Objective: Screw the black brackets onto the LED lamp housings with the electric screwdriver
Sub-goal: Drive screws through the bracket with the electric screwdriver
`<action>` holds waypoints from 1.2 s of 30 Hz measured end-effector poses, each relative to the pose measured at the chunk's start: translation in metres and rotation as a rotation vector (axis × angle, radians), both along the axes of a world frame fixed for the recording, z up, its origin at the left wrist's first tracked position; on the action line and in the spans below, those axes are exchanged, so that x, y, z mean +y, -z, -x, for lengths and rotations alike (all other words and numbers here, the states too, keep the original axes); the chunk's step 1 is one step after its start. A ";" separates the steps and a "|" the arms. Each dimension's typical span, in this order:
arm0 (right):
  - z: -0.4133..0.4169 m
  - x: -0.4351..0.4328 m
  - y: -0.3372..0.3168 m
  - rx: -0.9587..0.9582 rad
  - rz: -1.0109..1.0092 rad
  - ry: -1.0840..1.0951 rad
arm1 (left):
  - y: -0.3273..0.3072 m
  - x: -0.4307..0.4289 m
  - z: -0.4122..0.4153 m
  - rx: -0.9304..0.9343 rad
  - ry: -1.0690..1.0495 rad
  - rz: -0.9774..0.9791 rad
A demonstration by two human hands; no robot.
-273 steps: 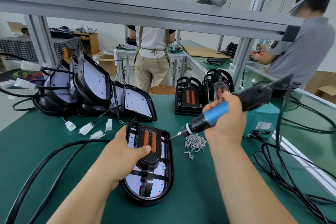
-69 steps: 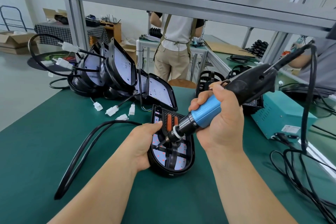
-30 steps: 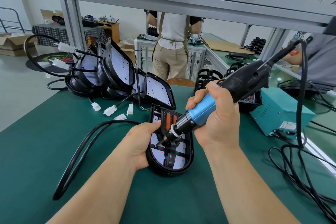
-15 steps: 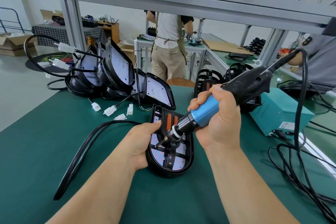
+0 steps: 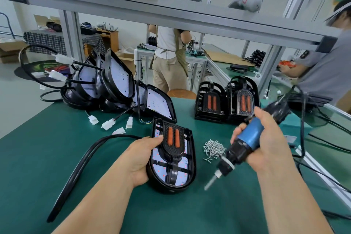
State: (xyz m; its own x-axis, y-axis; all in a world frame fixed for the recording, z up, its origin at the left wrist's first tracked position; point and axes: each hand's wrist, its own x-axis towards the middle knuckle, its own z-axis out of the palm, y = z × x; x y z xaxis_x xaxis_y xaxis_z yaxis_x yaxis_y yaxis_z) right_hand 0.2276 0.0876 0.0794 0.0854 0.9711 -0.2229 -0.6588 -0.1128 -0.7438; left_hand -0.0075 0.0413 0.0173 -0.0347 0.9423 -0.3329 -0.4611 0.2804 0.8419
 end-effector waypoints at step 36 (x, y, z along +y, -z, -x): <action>-0.064 0.008 0.039 -1.732 0.220 -0.055 | -0.001 -0.005 0.011 -0.201 0.009 -0.082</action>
State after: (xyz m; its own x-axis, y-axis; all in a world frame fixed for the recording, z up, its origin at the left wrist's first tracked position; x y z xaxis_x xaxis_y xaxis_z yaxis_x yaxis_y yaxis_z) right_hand 0.2911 0.0952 0.0400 0.3182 0.9474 -0.0342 0.8195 -0.2930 -0.4925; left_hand -0.0188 0.0358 0.0181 0.0329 0.9666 -0.2543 -0.6201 0.2192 0.7533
